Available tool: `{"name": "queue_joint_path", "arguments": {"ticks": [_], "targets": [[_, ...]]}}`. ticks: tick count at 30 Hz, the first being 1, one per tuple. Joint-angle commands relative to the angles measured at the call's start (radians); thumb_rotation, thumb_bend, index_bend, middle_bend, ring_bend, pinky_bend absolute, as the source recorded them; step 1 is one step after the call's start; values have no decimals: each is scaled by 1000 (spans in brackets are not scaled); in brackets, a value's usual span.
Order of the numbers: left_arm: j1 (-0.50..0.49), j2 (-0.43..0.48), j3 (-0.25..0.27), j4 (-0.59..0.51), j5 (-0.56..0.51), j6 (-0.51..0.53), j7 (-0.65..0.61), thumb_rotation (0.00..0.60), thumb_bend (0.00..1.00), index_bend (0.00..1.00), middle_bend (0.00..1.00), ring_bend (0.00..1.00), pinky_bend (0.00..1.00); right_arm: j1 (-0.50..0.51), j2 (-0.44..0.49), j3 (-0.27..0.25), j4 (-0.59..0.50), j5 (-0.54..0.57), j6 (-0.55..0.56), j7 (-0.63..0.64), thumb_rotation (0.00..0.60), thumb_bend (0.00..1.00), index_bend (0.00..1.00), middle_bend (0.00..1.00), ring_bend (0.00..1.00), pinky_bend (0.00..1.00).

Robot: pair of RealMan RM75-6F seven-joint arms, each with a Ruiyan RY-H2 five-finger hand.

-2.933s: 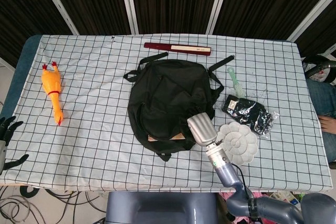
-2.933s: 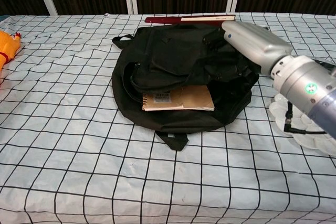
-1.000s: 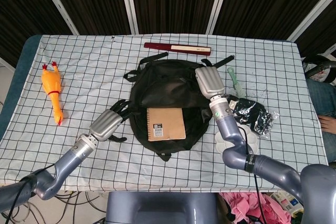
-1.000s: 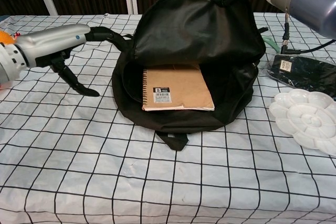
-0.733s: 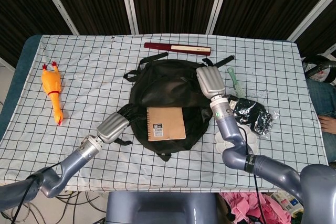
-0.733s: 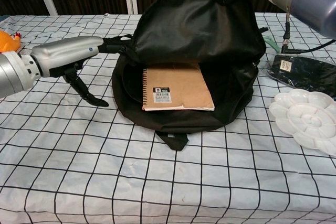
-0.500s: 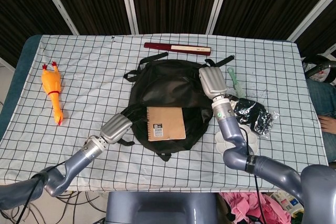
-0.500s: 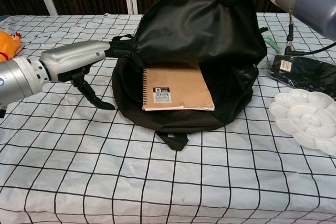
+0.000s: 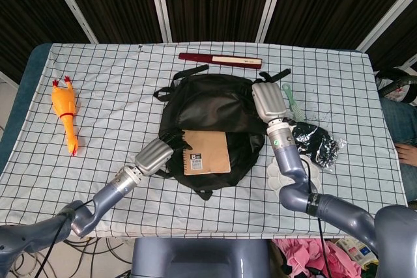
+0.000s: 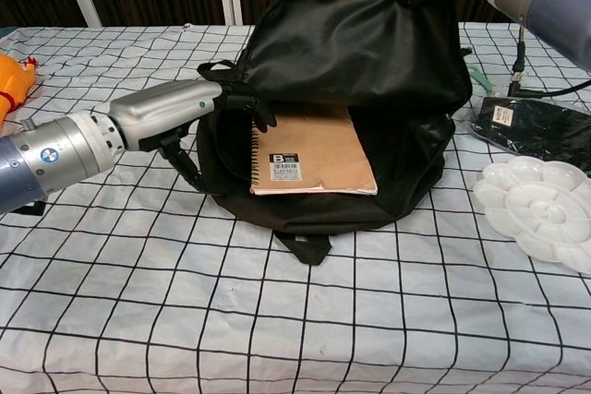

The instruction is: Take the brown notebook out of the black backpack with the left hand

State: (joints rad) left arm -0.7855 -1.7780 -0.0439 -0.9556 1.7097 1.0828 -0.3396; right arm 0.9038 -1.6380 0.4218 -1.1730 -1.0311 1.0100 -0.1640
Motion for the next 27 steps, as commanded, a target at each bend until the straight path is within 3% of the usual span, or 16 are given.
{"name": "queue_joint_path", "arguments": {"ticks": [1,13,27], "targets": [[-22,-22,16,28,10,-2,-14,600,52,256,279,57,71,2,-2,1,3,1,-1,3,600,423,743,652,382,158],[-46,-75,32,85,8,7,-5,600,55,274,290,59,86,1,4,1,-6,-3,7,10,600,425,744,653,382,158],[-71,-124,19,161,-14,20,21,600,127,297,311,70,86,-9,25,-2,-22,-6,12,17,600,427,745,654,385,158]]}}
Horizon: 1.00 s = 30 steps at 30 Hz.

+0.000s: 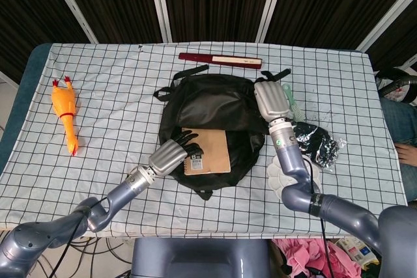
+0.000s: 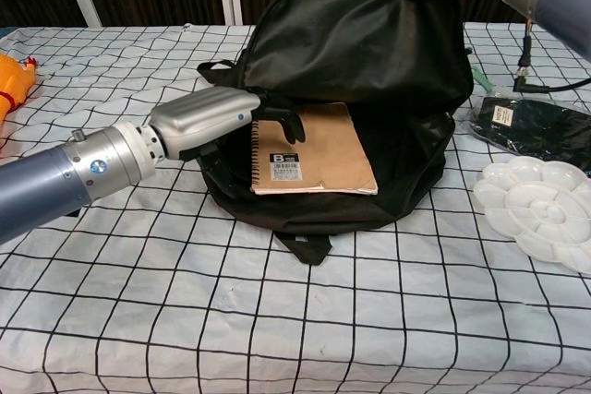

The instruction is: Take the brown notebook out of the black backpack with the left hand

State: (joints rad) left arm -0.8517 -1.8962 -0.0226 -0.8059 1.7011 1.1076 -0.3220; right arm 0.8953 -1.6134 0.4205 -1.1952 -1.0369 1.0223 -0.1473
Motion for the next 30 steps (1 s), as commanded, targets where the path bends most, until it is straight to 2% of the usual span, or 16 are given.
{"name": "queue_joint_path", "arguments": {"ticks": [1,12,20,30], "targets": [[-8,-10,-4,18,-9,-8,2,600,127,297,311,70,86,-1,1,-1,0,0,0,1,600,427,745,654,384,158],[-28,-54,-5,96,-16,11,-41,600,159,316,325,77,109,1,0,-3,8,0,-1,5,600,428,745,655,385,158],[-29,-89,7,153,-12,38,-98,600,242,334,344,95,133,1,0,-6,12,2,-2,0,600,428,746,658,385,158],[-44,-71,11,141,-12,51,-115,600,254,341,338,95,133,0,1,-9,7,2,3,-9,600,430,745,660,385,158]]}}
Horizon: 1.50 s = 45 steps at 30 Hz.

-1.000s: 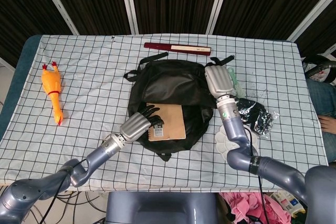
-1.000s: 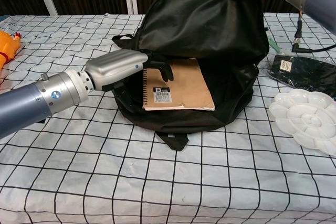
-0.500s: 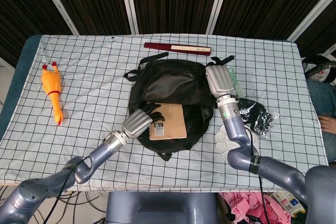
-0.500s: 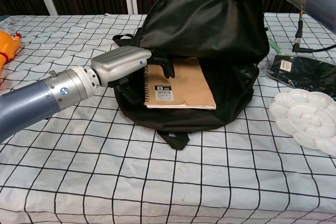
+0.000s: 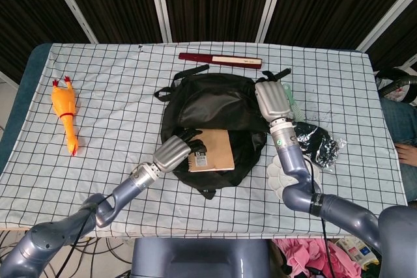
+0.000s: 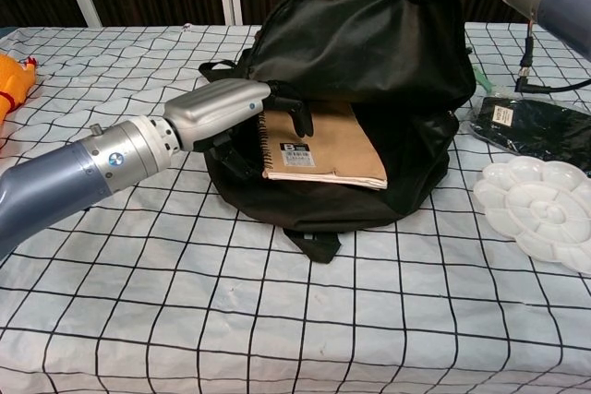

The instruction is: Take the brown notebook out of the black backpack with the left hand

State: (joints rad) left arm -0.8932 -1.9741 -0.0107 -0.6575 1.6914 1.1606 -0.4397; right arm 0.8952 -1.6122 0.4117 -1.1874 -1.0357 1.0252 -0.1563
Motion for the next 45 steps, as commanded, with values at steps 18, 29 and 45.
{"name": "queue_joint_path", "arguments": {"ticks": [18,29,45], "targets": [[-2,64,-2,-115,-30,-22,-2,600,192,335,334,95,133,1,2,-1,6,13,-3,-18,600,437,747,663,385,158],[-10,56,-19,-110,-43,-20,21,600,193,340,338,95,136,3,2,-2,6,10,-1,-22,600,436,747,662,385,158],[-62,-25,-60,42,-74,-52,25,600,248,372,389,130,177,5,3,1,13,3,-1,-8,600,436,748,663,385,158]]}}
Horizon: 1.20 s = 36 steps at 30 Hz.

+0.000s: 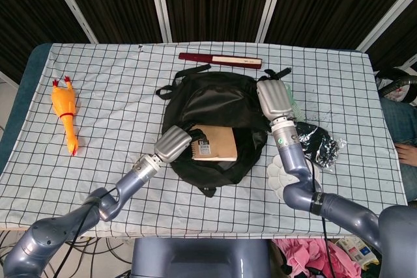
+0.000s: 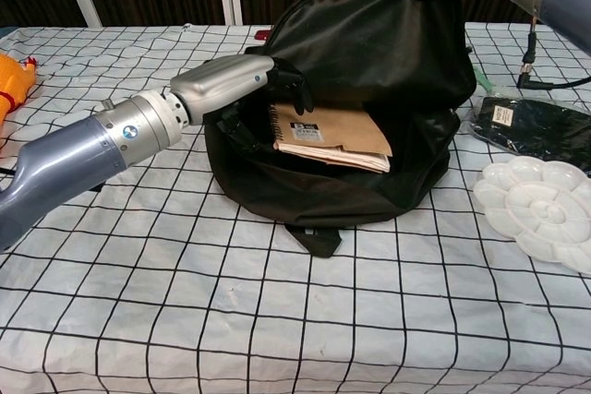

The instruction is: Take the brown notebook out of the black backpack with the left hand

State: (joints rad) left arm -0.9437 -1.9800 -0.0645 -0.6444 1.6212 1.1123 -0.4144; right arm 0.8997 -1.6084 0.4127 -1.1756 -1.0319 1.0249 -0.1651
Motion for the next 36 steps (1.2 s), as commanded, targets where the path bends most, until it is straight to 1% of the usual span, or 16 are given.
{"name": "queue_joint_path", "arguments": {"ticks": [1,7,12,15,25,26,31,36], "targets": [[-14,-24,-7,40,-4,-5,-1,600,252,376,398,136,182,1,-1,-1,3,-2,-1,2,600,436,748,663,385,158],[-33,-46,-17,92,-16,-16,-12,600,309,407,442,164,201,4,-5,-5,16,-10,-4,6,600,436,748,663,385,158],[-34,-57,-10,114,-9,11,-23,600,429,482,539,254,261,4,-6,-6,20,-17,-3,15,600,435,748,662,386,158],[-37,-60,-6,125,-5,19,-23,600,481,501,554,266,264,3,-5,-6,18,-19,-2,16,600,436,748,663,387,158],[-29,-49,-7,113,-11,49,-41,600,491,550,617,328,295,0,-1,-7,12,-21,2,14,600,436,748,664,387,158],[-25,-41,-10,97,-12,66,-48,600,491,552,622,333,299,-1,1,-8,10,-22,3,12,600,435,748,663,387,158],[-2,13,4,17,1,107,-33,600,490,568,644,353,319,-8,11,-5,-4,-14,8,7,600,436,748,664,387,158],[45,110,15,-133,1,150,-16,600,491,579,665,373,335,-14,19,-4,-17,-7,11,-1,600,436,748,664,387,158]]}}
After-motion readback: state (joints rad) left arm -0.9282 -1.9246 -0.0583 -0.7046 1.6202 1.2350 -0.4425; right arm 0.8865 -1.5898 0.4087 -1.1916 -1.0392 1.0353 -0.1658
